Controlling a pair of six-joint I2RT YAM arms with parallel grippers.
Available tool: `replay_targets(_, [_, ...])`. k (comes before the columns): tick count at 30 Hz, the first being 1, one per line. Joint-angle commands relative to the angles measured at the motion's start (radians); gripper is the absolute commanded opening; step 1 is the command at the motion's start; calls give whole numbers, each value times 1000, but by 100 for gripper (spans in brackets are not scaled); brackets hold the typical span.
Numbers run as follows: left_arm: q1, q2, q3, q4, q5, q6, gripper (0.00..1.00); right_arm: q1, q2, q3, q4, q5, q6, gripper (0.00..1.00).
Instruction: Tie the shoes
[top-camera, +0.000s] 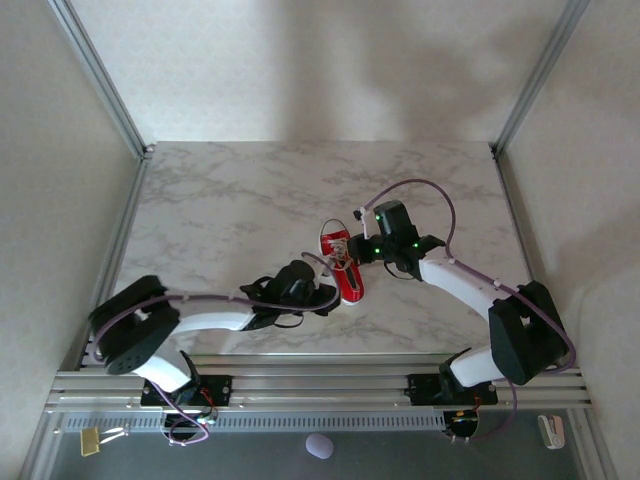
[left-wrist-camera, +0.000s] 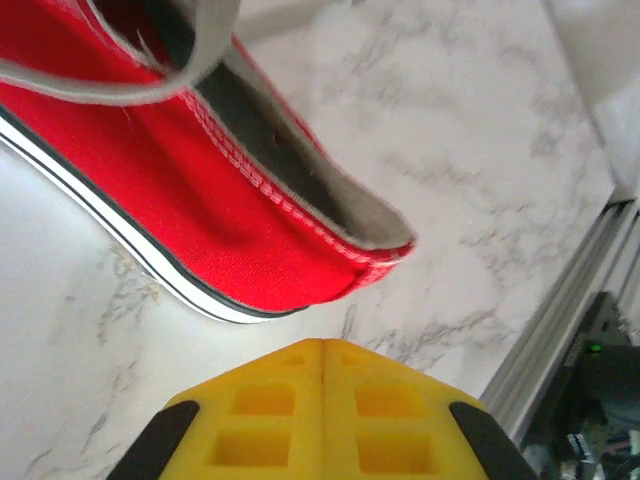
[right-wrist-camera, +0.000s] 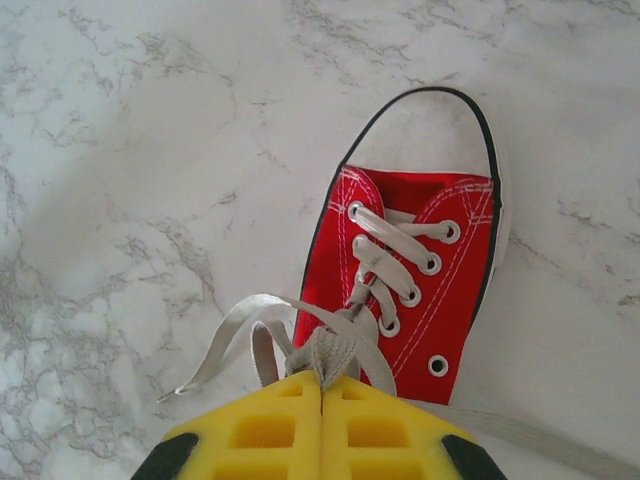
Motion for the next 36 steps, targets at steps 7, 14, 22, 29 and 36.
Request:
replay_targets(7, [137,-139,5,-300,-251,51,11,9,-3,-25,54,28,249,0])
replay_targets(14, [139,-38,43,-370,-253,79,30,7,14,55,-82,44,230,0])
replay_targets(22, [118,65,103,-375,-238,89,39,7,17,57,-85,56,228,0])
replay_targets(29, [76,173,190,-450,-318,113,38,6,23,47,-95,58,230,0])
replay_targets(36, [54,227,229,-519,-404,98,30,7,10,46,-103,64,227,0])
